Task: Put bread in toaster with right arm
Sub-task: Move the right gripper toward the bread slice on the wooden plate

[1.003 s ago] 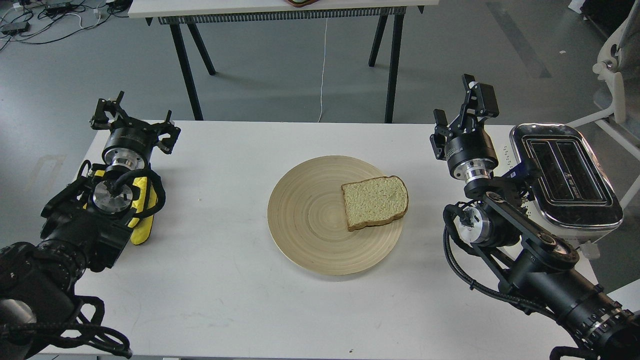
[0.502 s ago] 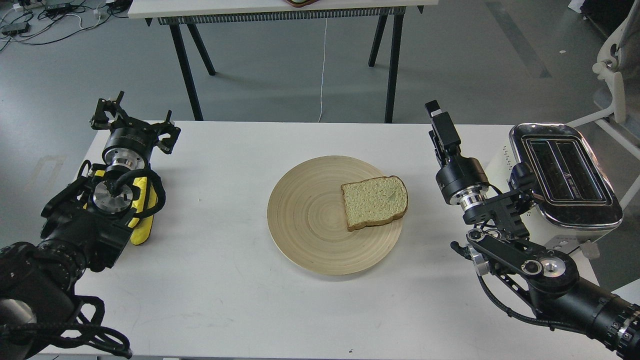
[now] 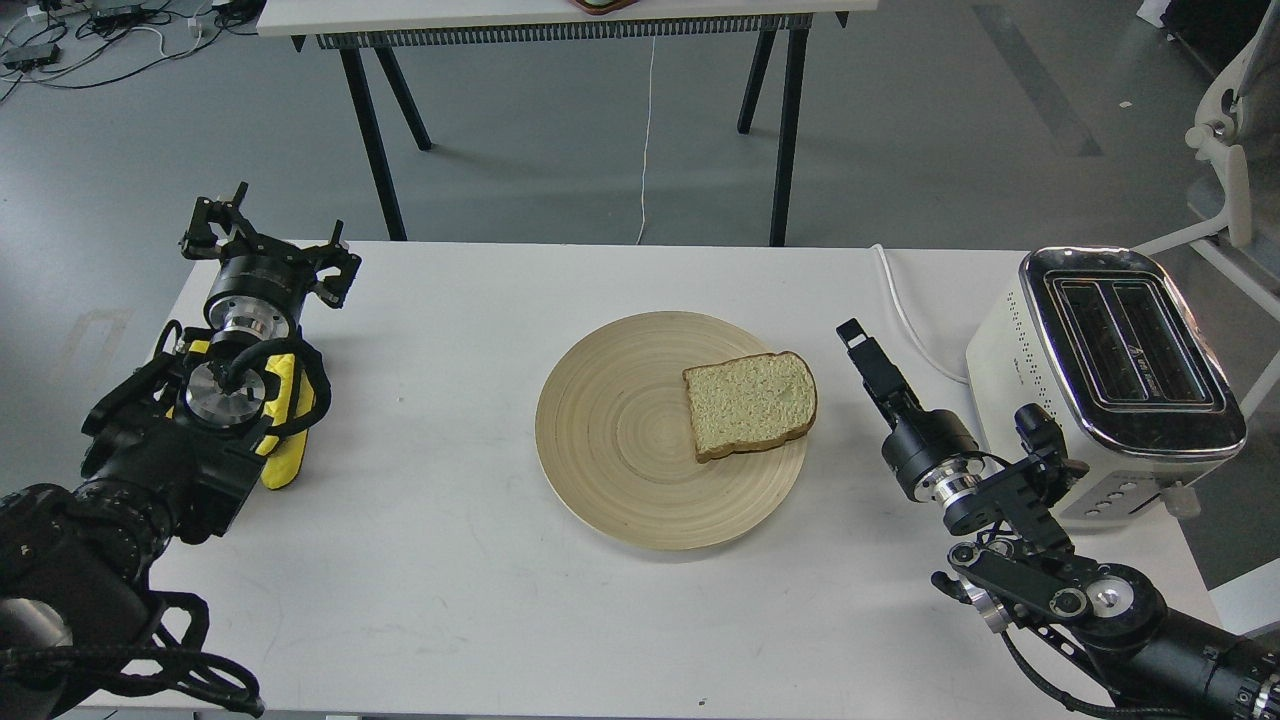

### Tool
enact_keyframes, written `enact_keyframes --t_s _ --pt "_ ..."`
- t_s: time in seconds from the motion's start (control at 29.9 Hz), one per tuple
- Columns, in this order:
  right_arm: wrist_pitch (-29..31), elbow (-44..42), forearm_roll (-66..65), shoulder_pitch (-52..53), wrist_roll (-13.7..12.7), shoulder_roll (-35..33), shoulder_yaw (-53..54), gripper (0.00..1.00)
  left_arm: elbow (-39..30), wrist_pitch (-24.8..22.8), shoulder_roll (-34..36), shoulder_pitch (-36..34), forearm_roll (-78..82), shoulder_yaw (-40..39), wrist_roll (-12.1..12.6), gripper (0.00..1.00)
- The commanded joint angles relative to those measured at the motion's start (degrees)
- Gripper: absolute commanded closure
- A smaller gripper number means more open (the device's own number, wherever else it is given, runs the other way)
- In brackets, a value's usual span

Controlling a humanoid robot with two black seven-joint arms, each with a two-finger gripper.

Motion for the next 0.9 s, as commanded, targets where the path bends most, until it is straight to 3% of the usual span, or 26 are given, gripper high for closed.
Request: enact_keyframes --t_s 0.0,0.2,0.6,0.87 --pt "0.0 -3.0 0.2 -0.2 0.0 1.8 -0.1 0.04 0.0 0.0 0.0 0.0 0.0 0.0 0.0 0.00" --pt "0.0 -6.1 0.3 -0.2 0.0 4.8 -0.5 0.08 0.0 0.0 0.0 0.0 0.0 0.0 0.0 0.00" --pt "0.0 -6.6 0.4 0.0 0.0 6.8 -2.6 0.31 0.0 0.0 0.0 -0.1 0.0 0.0 0.0 0.00" --pt "0.0 -6.8 0.3 0.0 0.0 6.8 -2.7 0.34 0.0 0.0 0.0 0.0 0.0 0.0 0.0 0.00"
